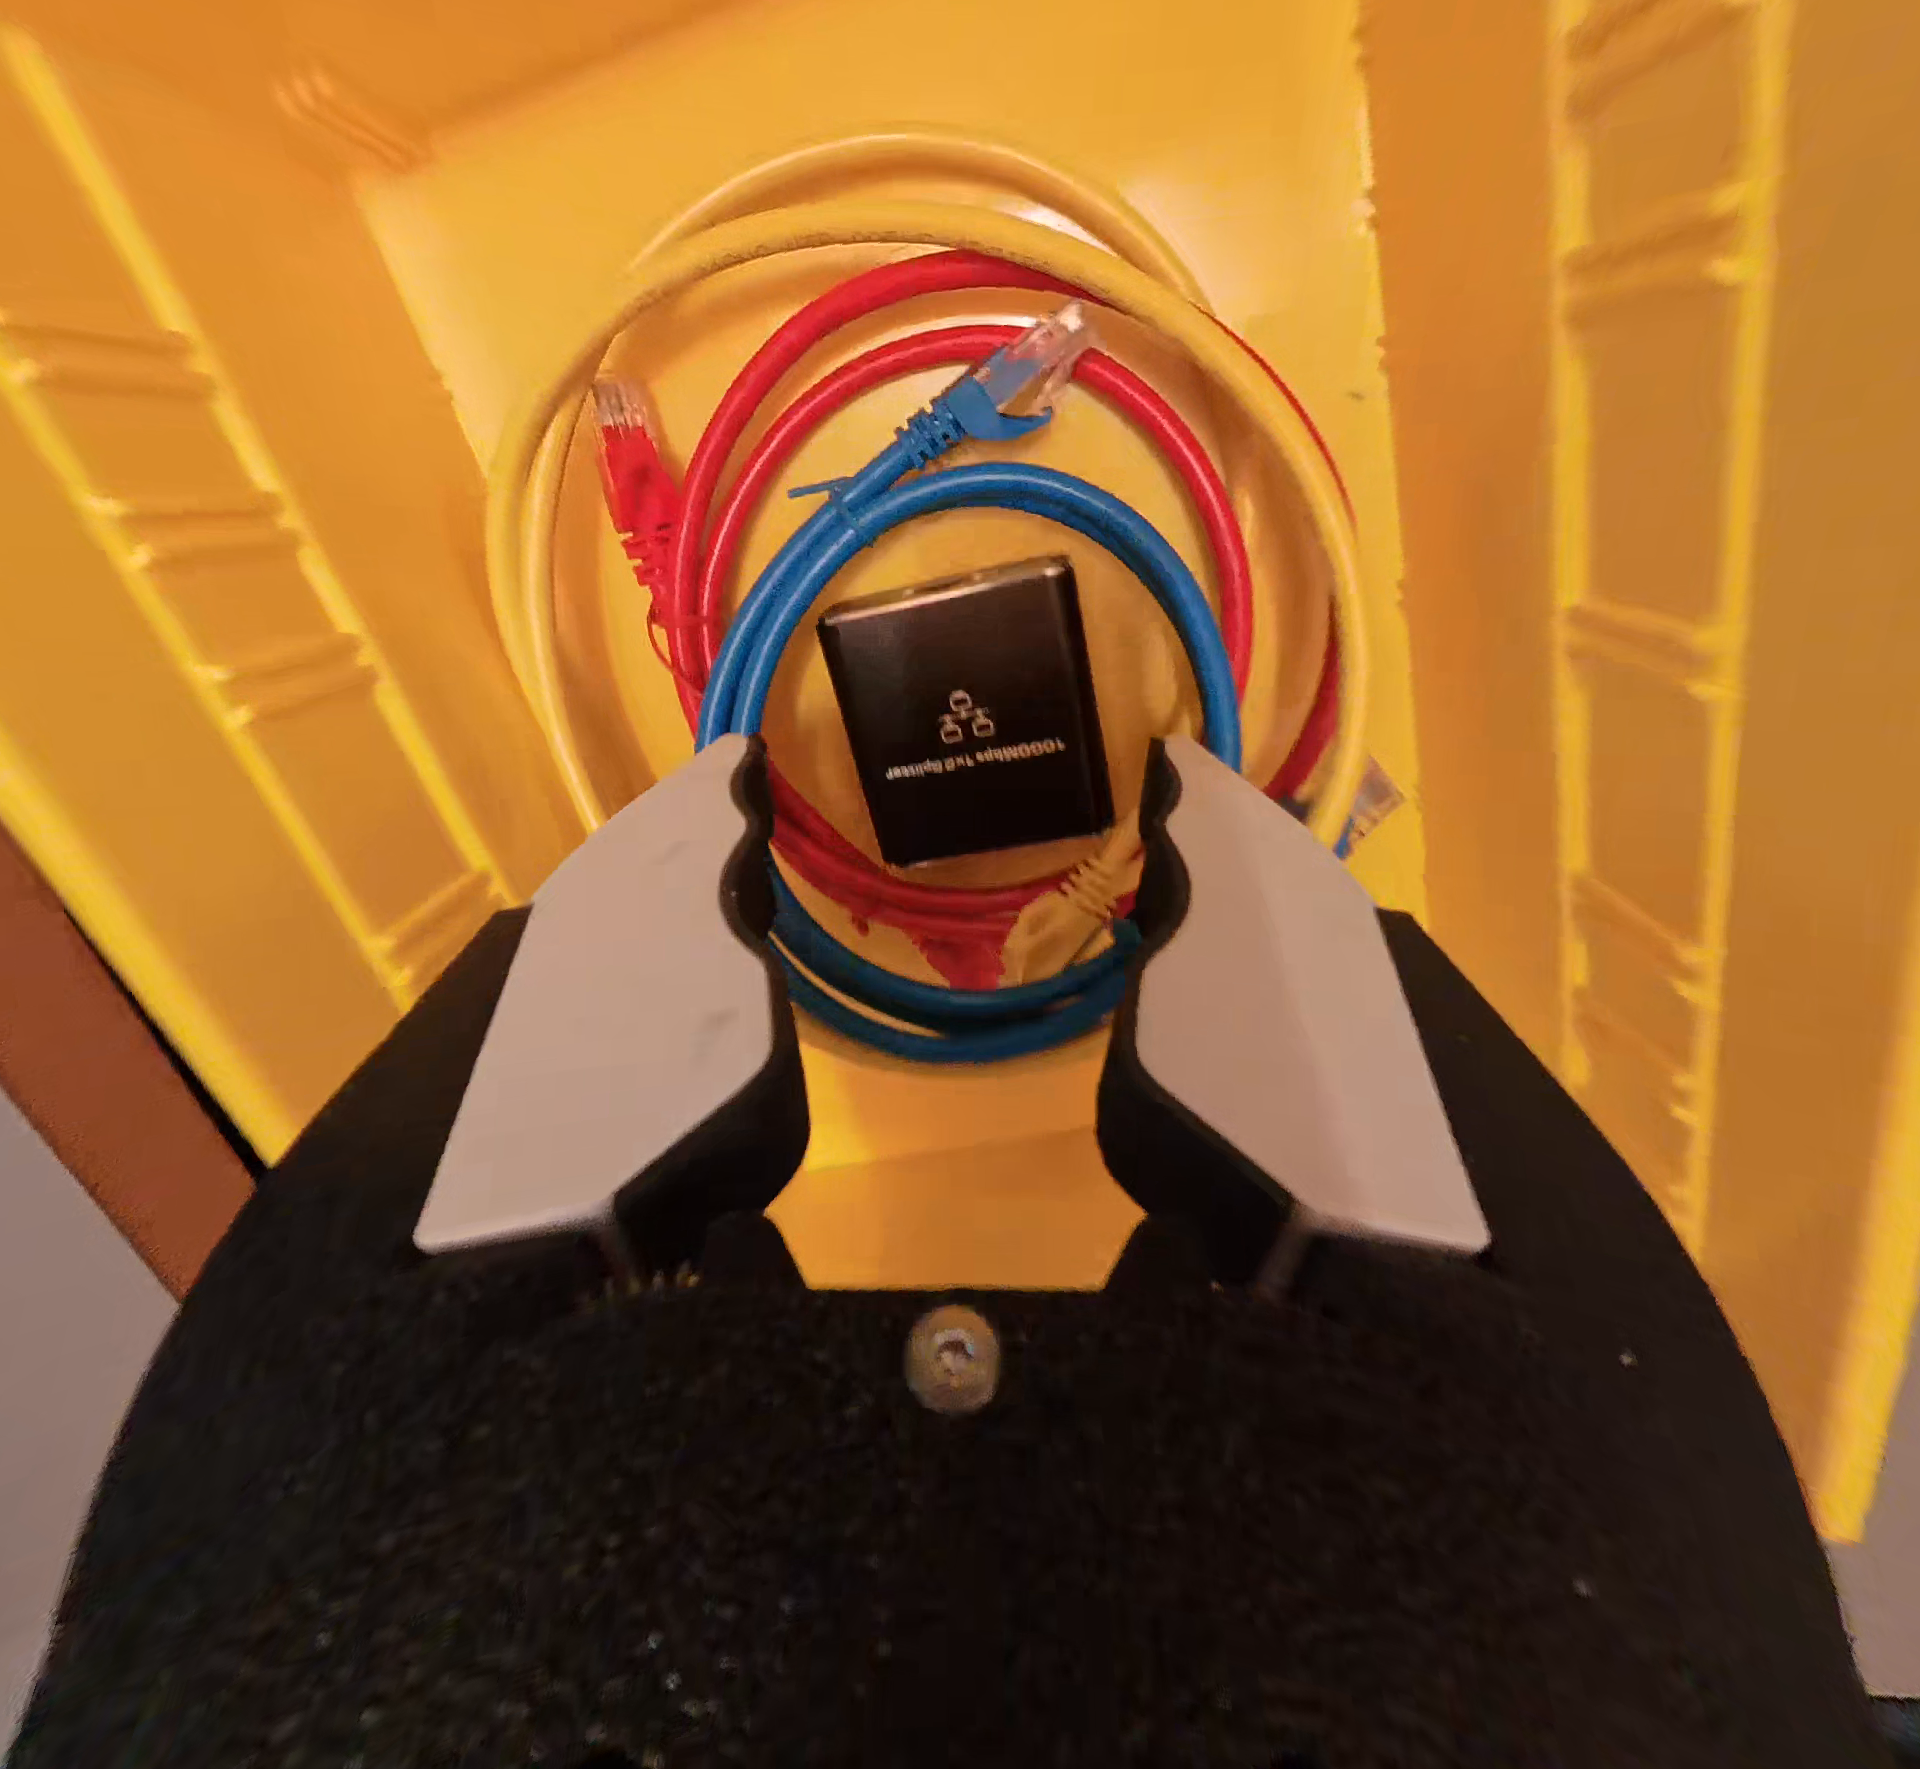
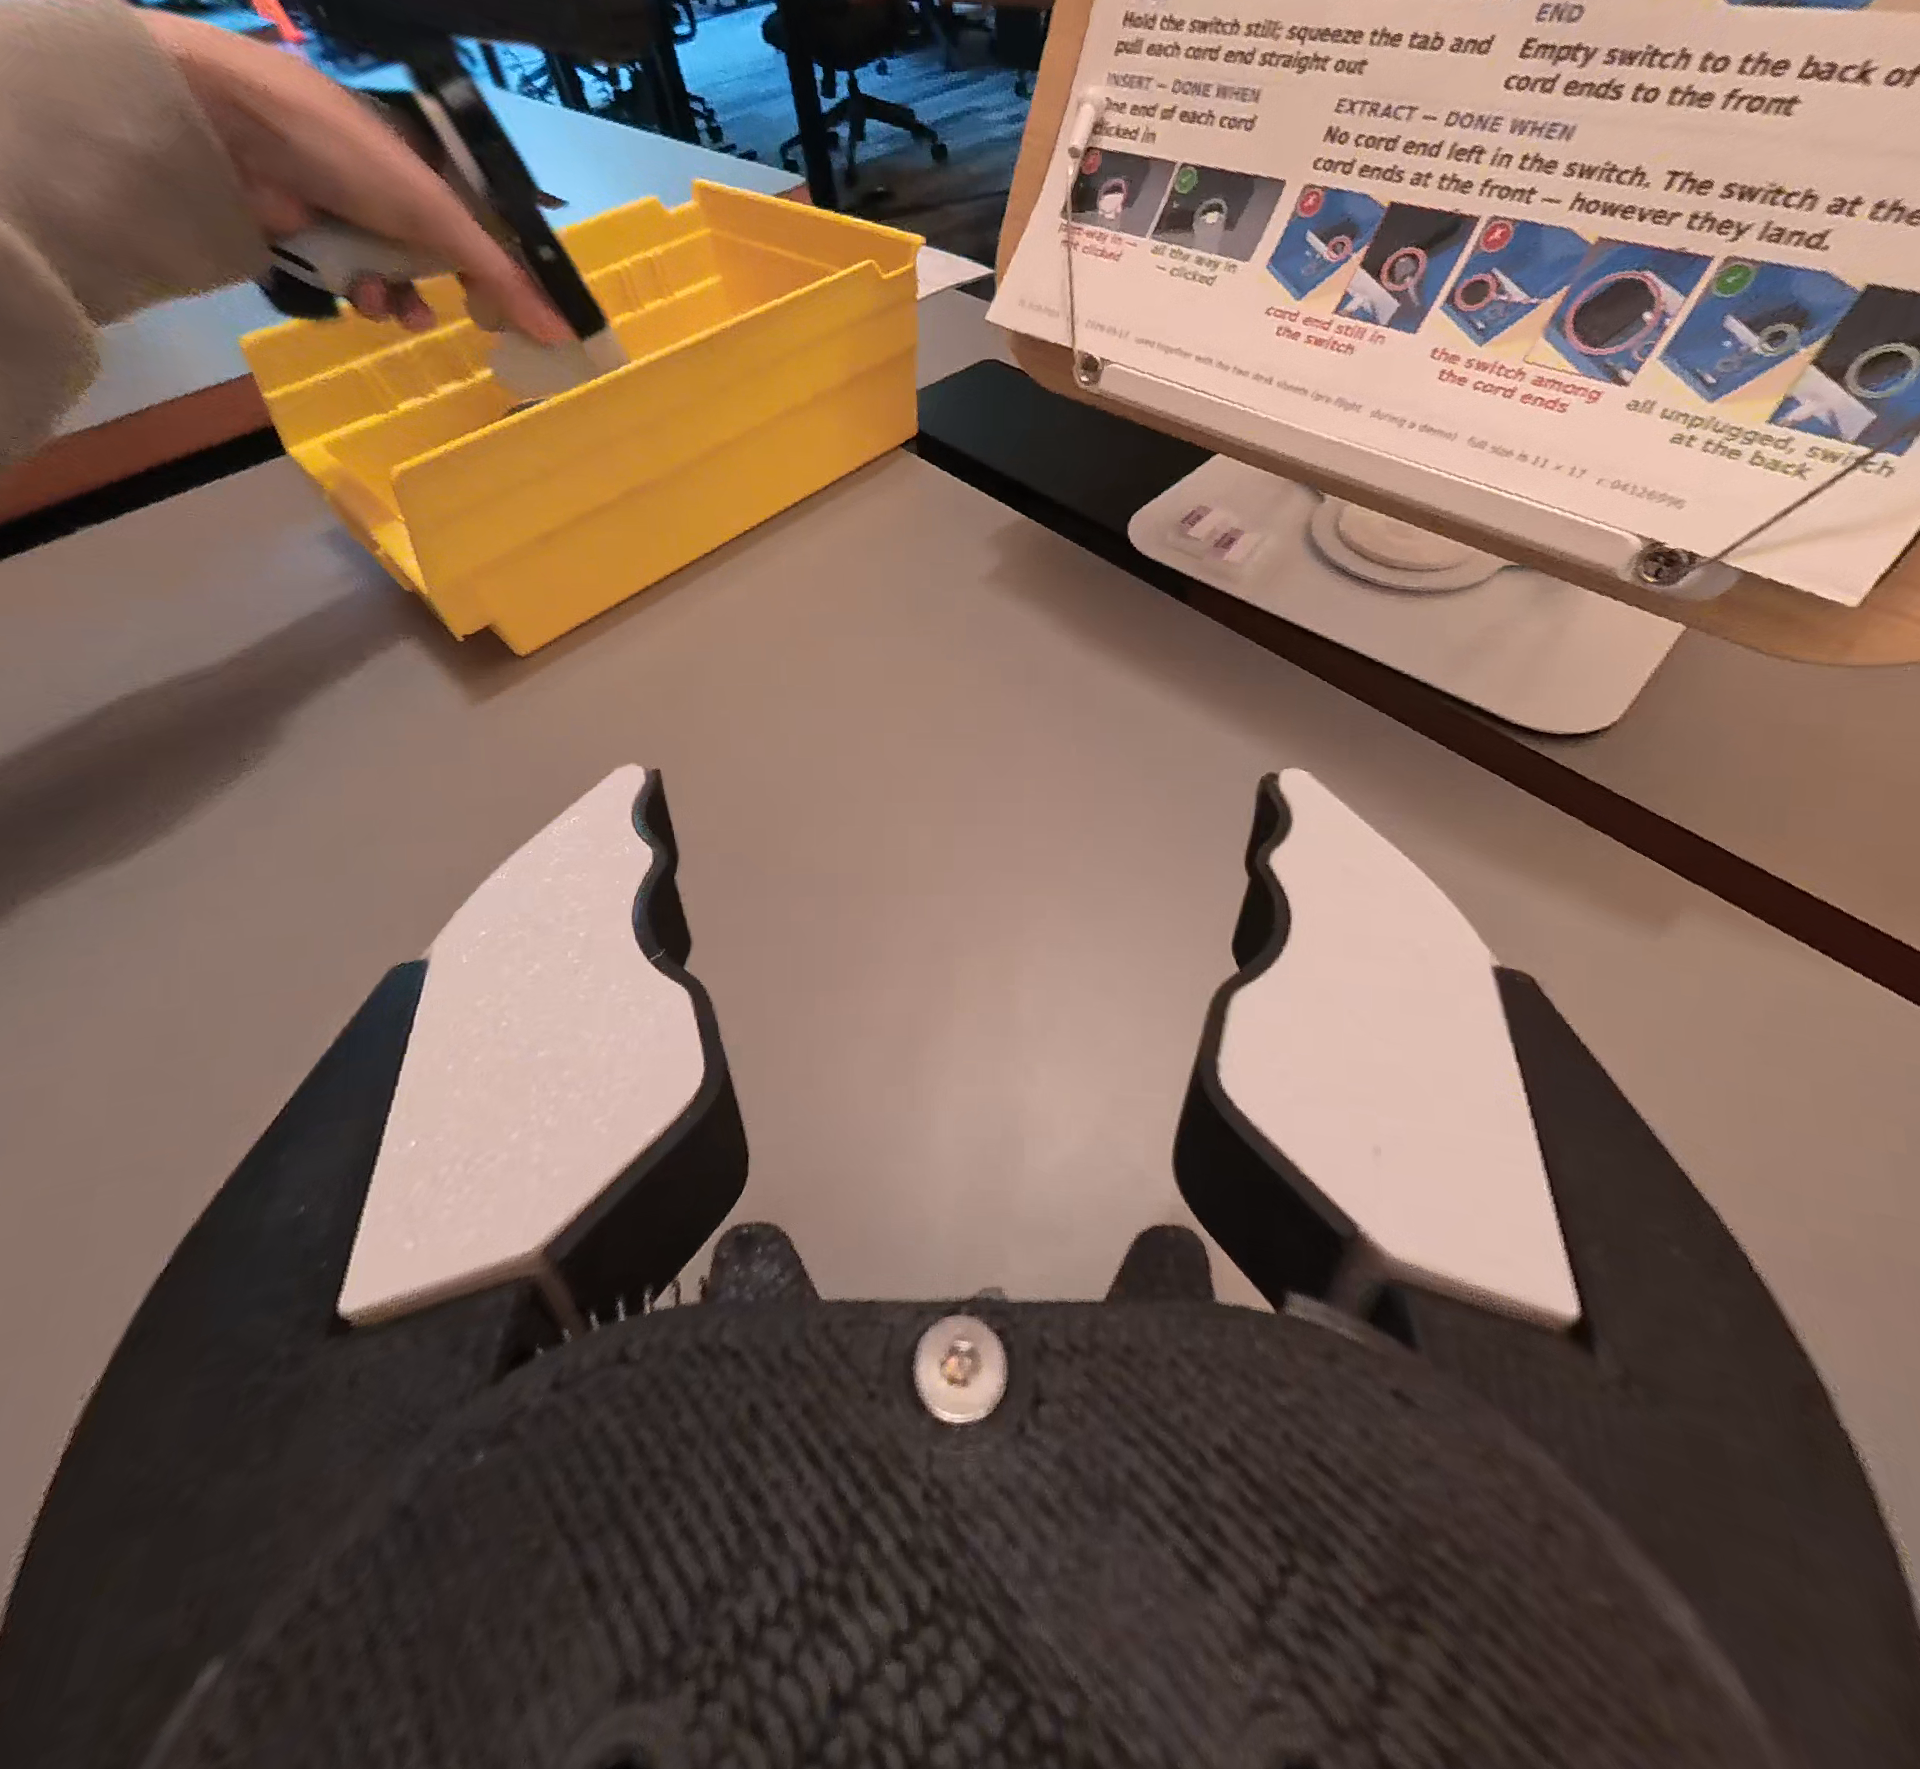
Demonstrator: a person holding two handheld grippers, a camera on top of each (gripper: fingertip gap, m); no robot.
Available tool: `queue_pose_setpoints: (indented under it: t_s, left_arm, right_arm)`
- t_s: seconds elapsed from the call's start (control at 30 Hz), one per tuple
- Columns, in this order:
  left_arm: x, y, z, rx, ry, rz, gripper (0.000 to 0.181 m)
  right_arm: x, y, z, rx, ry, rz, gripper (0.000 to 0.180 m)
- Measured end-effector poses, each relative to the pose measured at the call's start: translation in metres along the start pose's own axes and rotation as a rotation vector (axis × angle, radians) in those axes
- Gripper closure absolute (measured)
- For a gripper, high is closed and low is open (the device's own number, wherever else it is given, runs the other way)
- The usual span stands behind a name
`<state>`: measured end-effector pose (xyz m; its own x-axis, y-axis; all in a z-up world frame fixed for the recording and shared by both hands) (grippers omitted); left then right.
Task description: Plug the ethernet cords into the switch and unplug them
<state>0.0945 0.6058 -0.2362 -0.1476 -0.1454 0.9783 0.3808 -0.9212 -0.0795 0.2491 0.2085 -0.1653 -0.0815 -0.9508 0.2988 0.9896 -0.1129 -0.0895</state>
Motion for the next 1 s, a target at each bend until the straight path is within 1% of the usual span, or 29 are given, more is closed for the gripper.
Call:
queue_pose_setpoints:
  t_s: [0.07, 0.23, 0.27, 0.33, 0.43, 0.67, 0.83, 1.0]
  left_arm:
    - [-0.010, -0.003, 0.003, 0.025, -0.020, -0.003, 0.119]
    - [-0.025, -0.007, 0.004, 0.082, -0.070, -0.021, 0.119]
    - [-0.026, -0.007, 0.004, 0.087, -0.077, -0.020, 0.119]
    - [-0.028, -0.004, 0.006, 0.087, -0.081, -0.024, 0.124]
    - [-0.034, -0.001, 0.004, 0.089, -0.124, -0.021, 0.124]
    - [-0.036, -0.001, 0.004, 0.123, -0.167, 0.009, 0.124]
    - [-0.034, 0.003, -0.004, 0.093, -0.236, 0.010, 0.124]
    - [-0.038, 0.003, -0.004, 0.067, -0.219, 0.049, 0.123]
  right_arm:
    - [-0.001, -0.003, -0.002, 0.023, -0.012, 0.007, 0.075]
    - [-0.003, -0.008, -0.006, 0.034, -0.035, 0.038, 0.079]
    - [-0.004, -0.008, -0.006, 0.035, -0.035, 0.040, 0.079]
    - [-0.004, -0.008, -0.007, 0.040, -0.039, 0.040, 0.079]
    - [-0.005, -0.008, -0.008, 0.043, -0.046, 0.042, 0.080]
    - [-0.005, -0.006, -0.010, 0.063, -0.063, 0.033, 0.081]
    - [-0.005, -0.005, -0.012, 0.099, -0.084, 0.017, 0.081]
    - [-0.006, -0.008, -0.012, 0.103, -0.088, 0.029, 0.082]
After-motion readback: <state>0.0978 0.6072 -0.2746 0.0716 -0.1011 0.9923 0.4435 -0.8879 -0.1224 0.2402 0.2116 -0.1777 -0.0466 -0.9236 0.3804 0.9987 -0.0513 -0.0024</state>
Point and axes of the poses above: each gripper's, where its closed fingertips meet, x back along the fingers, z out of its top, y = z × x across the jaws, the point moved 3 cm from there along x, back along the fingers, and after that the axes turned 1 degree about y, right-handed, at the moved point
